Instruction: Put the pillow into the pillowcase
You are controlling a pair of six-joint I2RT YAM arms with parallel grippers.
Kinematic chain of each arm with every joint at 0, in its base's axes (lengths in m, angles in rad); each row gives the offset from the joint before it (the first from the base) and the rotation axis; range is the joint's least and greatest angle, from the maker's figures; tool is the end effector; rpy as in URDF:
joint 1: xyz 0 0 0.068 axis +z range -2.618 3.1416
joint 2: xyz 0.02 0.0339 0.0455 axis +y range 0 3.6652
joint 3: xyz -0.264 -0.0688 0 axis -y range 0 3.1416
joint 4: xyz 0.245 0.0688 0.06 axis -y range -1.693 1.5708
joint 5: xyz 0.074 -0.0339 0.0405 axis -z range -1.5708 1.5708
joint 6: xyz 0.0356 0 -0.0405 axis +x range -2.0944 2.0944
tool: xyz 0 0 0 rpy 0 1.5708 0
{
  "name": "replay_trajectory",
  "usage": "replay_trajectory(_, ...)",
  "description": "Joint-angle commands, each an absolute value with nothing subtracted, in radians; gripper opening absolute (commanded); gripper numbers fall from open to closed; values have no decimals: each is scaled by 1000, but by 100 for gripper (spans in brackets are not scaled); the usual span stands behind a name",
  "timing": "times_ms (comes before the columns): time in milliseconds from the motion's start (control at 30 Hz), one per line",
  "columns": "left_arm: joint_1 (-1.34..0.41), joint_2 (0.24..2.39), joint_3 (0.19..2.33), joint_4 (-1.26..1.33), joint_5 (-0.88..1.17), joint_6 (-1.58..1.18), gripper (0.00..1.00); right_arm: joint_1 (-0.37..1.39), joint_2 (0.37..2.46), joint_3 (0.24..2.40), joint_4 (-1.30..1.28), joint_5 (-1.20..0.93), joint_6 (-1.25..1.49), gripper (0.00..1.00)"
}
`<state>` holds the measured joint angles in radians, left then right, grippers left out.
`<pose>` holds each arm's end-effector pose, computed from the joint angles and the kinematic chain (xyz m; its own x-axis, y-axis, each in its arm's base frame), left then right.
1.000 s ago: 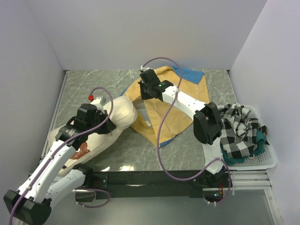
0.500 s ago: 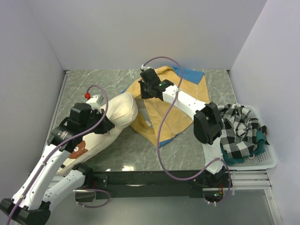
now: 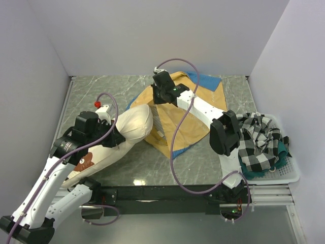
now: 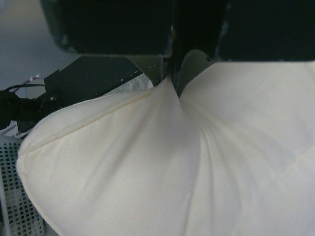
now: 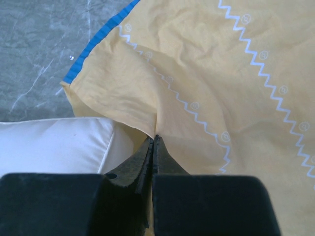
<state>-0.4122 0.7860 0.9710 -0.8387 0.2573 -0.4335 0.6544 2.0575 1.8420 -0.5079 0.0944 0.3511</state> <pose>0.1332 -0.0681 0.3384 -0.7461 -0.1171 -0.6554 0.2855 0.8330 -0.4739 0.3810 0.2881 0.2806 -0.6823 -0.0919 -0.7253 -0.3357 0.9206 0.1992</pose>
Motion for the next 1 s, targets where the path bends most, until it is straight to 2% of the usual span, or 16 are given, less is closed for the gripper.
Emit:
replay_trajectory(0, -416, 762, 1042, -795, 284, -433, 1, 640, 2072, 1899, -512, 112, 359, 0)
replay_trajectory(467, -416, 874, 971, -531, 342, -486, 1, 638, 1990, 1792, -469, 83, 359, 0)
replay_trajectory(967, -426, 805, 896, -554, 365, -512, 1, 637, 1963, 1802, -457, 100, 368, 0)
